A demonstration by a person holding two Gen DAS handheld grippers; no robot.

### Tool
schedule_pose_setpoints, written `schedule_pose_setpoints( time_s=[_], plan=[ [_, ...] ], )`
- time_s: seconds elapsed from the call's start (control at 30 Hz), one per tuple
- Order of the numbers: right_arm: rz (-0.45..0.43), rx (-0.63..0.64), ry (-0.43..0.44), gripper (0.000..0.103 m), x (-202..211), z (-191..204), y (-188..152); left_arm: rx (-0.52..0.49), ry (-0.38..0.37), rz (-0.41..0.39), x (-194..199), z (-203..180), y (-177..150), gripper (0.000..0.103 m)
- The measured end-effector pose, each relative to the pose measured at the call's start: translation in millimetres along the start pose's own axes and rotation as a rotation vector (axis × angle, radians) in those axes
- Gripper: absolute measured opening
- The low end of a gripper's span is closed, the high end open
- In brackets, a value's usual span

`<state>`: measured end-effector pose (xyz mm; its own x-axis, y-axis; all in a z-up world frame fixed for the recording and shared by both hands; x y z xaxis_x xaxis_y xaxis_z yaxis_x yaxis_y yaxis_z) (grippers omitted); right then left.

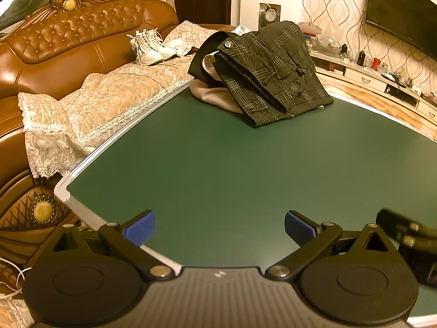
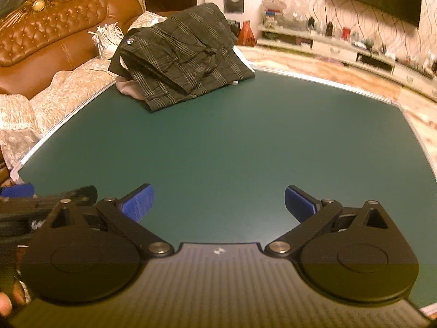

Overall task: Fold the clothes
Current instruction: 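Move the left tool to the plaid trousers and close on the waistband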

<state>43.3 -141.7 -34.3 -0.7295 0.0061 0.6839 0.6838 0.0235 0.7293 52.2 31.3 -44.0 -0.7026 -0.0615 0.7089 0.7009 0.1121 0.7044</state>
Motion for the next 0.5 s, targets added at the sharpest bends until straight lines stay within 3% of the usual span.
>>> schedule_pose_setpoints(
  time_s=[0.27,0.5],
  plan=[
    [-0.008,-0.034,-0.012,0.103,-3.1,0.8,10.8,-0.024,-0.056,-0.024,-37.5,-8.8,42.4,0.103],
    [-0.037,-0.109,0.026,0.103,16.2,6.7,20.5,-0.112,-0.036,-0.063,-82.4,-33.7,89.6,0.103]
  ],
)
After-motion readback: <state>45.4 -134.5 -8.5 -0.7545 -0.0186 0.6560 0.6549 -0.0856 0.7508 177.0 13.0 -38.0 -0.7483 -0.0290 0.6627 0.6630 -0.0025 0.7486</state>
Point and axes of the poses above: each gripper's, at about its wrist camera, not at the fingertips, and x roughly against the way its jaws point, z to its left, y to its top, the point moved 4 cm from there along -x, roughly the way its jaws point, and after that the axes turned 3 degrees about x, right-handed, at the moved point
